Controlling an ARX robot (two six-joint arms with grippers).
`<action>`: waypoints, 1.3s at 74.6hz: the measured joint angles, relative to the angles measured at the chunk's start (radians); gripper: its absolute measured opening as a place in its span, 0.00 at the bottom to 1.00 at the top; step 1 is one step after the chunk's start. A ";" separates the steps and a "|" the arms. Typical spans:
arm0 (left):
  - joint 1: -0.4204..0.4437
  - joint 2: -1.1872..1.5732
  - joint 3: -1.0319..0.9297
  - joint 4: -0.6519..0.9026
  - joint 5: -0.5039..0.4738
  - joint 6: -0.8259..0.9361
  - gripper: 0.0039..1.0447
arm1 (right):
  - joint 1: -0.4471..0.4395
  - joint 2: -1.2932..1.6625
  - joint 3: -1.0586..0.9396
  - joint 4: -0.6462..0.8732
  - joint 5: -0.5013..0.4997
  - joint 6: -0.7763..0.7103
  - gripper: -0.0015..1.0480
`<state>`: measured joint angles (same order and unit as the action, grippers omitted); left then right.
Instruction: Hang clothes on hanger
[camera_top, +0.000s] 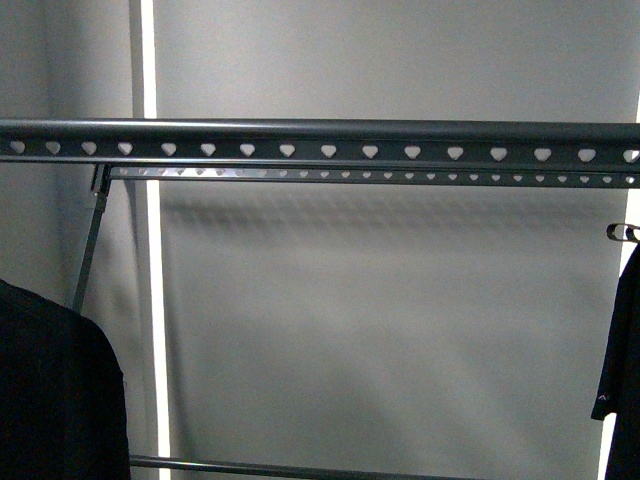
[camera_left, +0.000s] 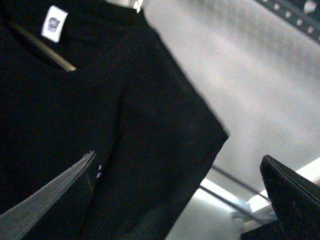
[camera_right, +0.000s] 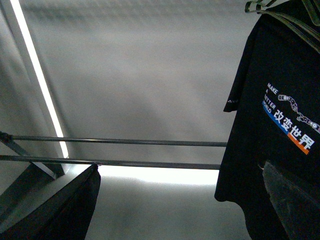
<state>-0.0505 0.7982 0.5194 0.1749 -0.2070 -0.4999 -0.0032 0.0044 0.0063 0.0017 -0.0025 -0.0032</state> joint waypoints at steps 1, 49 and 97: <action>-0.003 0.023 0.017 0.008 0.000 -0.009 0.94 | 0.000 0.000 0.000 0.000 0.000 0.000 0.93; -0.005 0.785 0.642 -0.056 -0.145 -0.447 0.71 | 0.000 0.000 0.000 0.000 0.000 0.000 0.93; 0.042 0.699 0.513 -0.106 0.016 -0.377 0.05 | 0.000 0.000 0.000 0.000 0.000 0.000 0.93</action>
<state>-0.0086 1.4971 1.0325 0.0689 -0.1913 -0.8772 -0.0032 0.0044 0.0063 0.0017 -0.0025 -0.0032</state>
